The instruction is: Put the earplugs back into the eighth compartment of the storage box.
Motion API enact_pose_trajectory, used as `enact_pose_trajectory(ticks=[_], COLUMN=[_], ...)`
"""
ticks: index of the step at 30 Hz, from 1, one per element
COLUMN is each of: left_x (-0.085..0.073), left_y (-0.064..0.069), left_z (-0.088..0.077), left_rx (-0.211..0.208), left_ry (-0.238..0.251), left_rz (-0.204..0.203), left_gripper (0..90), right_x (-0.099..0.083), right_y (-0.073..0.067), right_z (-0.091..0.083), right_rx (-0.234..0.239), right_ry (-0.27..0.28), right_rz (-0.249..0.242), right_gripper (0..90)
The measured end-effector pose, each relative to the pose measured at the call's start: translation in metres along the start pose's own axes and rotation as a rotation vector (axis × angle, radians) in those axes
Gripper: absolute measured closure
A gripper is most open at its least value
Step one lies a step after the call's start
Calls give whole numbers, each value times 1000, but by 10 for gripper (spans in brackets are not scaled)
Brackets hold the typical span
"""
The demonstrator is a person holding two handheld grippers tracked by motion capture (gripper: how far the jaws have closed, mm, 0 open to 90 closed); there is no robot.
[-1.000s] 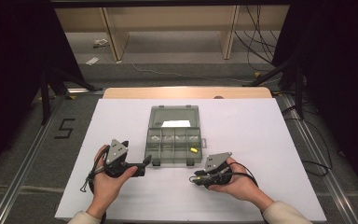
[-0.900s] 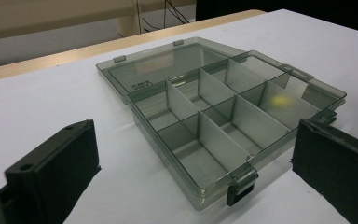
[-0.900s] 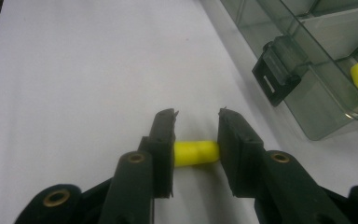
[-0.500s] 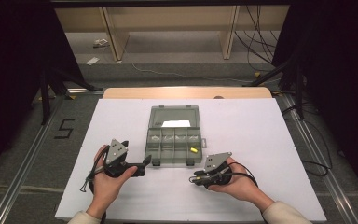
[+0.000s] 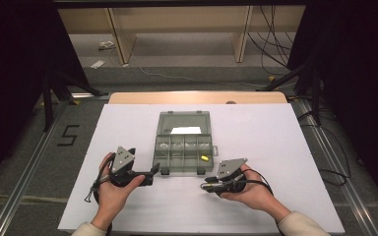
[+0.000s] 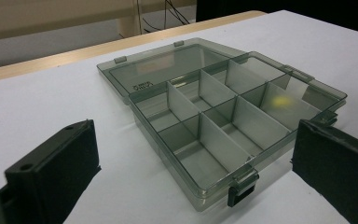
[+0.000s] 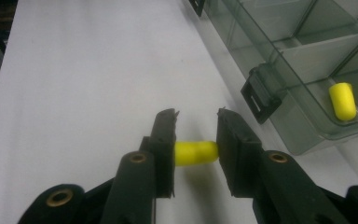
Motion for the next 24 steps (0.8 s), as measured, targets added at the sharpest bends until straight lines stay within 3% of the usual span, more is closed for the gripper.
enact_pose_trajectory(ticks=[24], left_x=[0], left_y=[0], left_z=[0], left_rx=[1], left_ry=[1], left_rz=[-1], left_gripper=[2], right_x=[8], right_y=[3], right_z=[-11], right_rx=[-15], right_ry=[56], right_rz=[12], right_gripper=[713])
Point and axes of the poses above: each handheld gripper's, and its own axes: z roughly forward along the jaws, x roughly out of its top, y roughly to its right, the point moved 1 cm from there along z, roughly forward along the jaws, and after that the axes turned 13 degrees about z, right-handed, at the moved point
